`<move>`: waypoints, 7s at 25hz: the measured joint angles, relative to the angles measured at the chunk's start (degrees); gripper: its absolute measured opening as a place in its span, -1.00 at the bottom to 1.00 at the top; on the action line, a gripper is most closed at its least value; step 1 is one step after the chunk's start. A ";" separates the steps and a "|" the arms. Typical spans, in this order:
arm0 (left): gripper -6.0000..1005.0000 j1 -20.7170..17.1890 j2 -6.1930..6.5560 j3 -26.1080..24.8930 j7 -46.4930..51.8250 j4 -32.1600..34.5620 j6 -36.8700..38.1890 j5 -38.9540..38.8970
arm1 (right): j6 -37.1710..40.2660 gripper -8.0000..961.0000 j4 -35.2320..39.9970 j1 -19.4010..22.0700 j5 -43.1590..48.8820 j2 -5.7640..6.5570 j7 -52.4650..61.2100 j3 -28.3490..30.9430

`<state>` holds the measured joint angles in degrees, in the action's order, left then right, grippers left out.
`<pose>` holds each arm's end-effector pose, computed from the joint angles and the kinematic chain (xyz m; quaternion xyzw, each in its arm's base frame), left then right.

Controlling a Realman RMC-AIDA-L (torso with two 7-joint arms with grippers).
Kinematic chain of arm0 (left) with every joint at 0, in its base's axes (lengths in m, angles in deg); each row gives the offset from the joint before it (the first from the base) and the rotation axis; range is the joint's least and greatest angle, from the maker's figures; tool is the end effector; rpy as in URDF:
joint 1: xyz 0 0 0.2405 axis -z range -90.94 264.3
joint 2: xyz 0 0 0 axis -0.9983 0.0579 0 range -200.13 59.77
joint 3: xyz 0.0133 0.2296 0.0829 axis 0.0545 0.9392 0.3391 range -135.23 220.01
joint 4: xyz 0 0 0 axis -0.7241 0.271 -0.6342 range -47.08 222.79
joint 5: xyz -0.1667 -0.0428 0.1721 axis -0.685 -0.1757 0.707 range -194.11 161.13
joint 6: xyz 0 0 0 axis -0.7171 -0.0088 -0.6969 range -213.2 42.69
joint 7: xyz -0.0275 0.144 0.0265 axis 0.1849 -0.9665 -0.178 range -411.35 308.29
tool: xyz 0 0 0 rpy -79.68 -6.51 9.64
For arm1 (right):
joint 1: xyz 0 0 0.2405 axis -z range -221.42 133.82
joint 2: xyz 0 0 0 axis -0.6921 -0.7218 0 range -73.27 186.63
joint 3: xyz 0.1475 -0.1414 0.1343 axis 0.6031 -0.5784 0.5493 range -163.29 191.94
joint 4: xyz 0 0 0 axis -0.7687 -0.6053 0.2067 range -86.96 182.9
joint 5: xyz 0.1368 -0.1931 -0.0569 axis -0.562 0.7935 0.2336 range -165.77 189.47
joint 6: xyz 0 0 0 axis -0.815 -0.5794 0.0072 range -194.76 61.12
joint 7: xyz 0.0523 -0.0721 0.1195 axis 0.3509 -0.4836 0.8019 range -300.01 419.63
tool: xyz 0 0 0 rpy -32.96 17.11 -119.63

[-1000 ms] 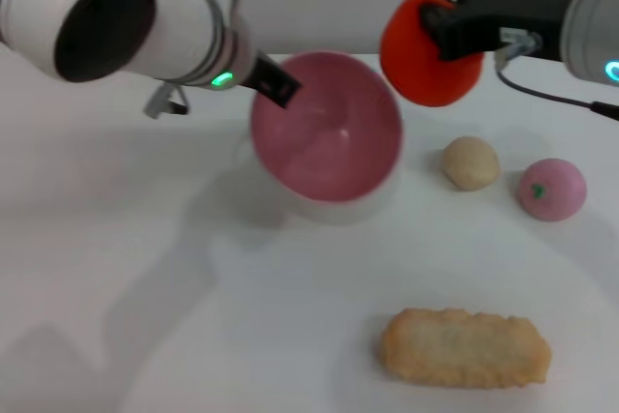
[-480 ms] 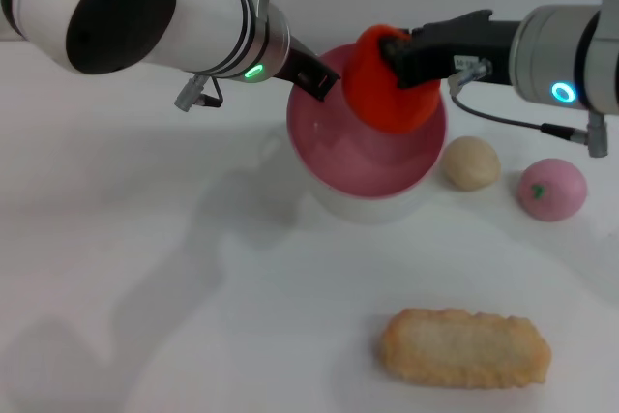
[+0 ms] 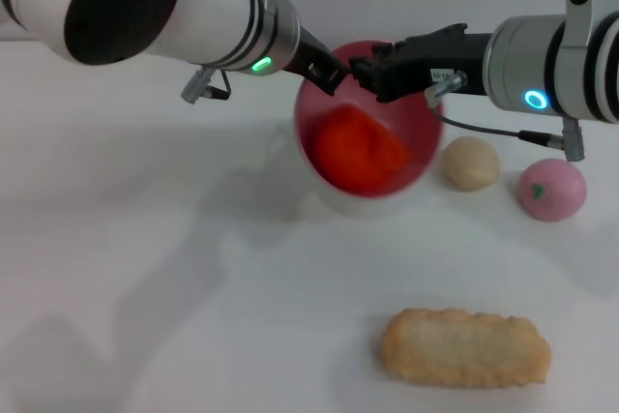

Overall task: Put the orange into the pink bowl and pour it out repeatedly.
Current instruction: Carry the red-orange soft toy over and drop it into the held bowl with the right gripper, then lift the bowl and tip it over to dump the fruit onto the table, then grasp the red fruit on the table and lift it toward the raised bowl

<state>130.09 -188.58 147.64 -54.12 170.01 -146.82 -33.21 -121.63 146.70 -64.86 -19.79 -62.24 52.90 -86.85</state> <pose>-0.0355 0.4108 -0.0554 -0.9066 -0.2015 0.0662 0.3649 0.0687 0.3719 -0.0160 -0.8883 0.3122 0.0949 0.3233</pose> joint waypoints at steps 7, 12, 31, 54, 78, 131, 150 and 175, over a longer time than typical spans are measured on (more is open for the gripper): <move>-0.91 0.04 -0.05 0.51 -1.93 0.73 -0.07 0.99 | -1.81 -0.59 2.14 2.02 1.05 0.09 0.96 3.40; -0.91 0.08 -0.18 2.14 -5.53 1.57 0.60 5.66 | -5.75 -0.41 5.56 6.20 2.51 -0.10 1.47 12.70; -0.91 0.25 -0.68 32.25 -10.41 1.11 4.06 36.03 | -6.89 -0.43 -0.98 12.22 2.93 -0.01 -0.29 21.66; -0.91 -4.26 -0.68 43.64 -11.08 -3.66 12.65 61.37 | -7.77 -0.42 -1.68 12.51 5.02 -0.06 -0.08 21.13; -0.91 -9.11 -0.69 51.65 -4.35 -13.84 21.39 95.58 | -7.77 -0.40 -3.85 10.36 4.95 -0.01 0.13 20.20; -0.91 -4.56 0.35 -21.00 -2.58 -6.20 -4.78 2.02 | 7.19 -0.27 -19.14 -1.08 -0.96 0.11 0.86 7.05; -0.91 -2.19 0.46 -21.95 1.01 -7.86 -4.52 11.18 | 11.69 0.21 -33.62 -10.32 -12.38 -0.15 -2.07 -2.97; -0.91 -1.39 0.19 -19.44 0.92 -7.26 -5.68 10.73 | 7.01 -0.08 -31.27 -8.96 -16.21 0.24 -9.31 -0.90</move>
<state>128.69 -188.39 128.20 -53.20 162.75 -152.50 -22.49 -114.61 115.43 -73.82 -36.00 -62.00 43.59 -87.75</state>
